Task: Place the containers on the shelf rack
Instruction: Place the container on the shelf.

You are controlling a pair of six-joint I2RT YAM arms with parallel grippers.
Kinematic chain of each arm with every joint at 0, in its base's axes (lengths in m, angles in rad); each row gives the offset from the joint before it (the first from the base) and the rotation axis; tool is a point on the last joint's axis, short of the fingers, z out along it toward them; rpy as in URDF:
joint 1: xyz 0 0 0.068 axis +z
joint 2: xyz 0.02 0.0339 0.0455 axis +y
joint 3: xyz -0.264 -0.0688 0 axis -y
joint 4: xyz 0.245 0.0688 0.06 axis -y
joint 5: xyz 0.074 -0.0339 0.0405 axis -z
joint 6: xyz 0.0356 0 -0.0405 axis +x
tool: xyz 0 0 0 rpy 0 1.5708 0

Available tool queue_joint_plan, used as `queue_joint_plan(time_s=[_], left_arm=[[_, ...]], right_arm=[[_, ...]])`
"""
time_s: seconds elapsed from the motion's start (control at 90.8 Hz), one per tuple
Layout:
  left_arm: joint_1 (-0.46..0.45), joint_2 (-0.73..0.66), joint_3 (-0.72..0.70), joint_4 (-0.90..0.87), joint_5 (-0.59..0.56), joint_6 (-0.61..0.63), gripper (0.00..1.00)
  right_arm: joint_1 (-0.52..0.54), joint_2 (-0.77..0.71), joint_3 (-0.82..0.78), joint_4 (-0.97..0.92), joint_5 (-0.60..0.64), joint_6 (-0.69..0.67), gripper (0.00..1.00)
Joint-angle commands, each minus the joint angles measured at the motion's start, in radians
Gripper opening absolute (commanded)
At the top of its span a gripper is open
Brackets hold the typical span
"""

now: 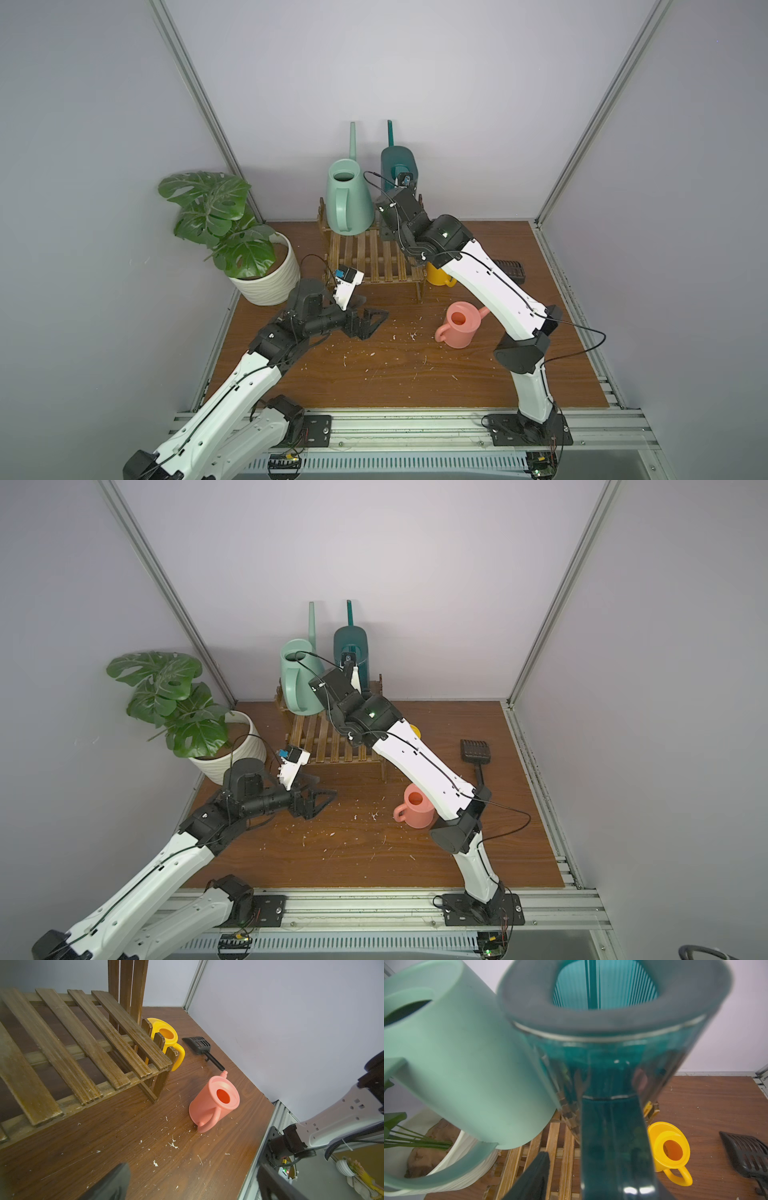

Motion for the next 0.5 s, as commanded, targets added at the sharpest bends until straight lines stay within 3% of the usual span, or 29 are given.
queue_joint_plan(time_s=[0.0,0.264,0.385,0.484], left_arm=[[-0.008,-0.010,-0.009,0.014,0.003,0.012,0.98],[-0.008,-0.004,-0.013,0.017,0.013,0.009,0.98],[-0.011,-0.009,-0.022,0.028,0.015,-0.002,0.98],[-0.023,-0.013,-0.034,0.047,0.013,-0.020,0.98]], right_arm=[[0.007,-0.066,-0.026,0.030,0.033,-0.015,0.62],[0.022,-0.190,-0.196,0.099,0.044,-0.026,0.65],[0.034,-0.318,-0.376,0.211,0.021,-0.054,0.69],[0.070,-0.473,-0.615,0.362,0.007,-0.113,0.76]])
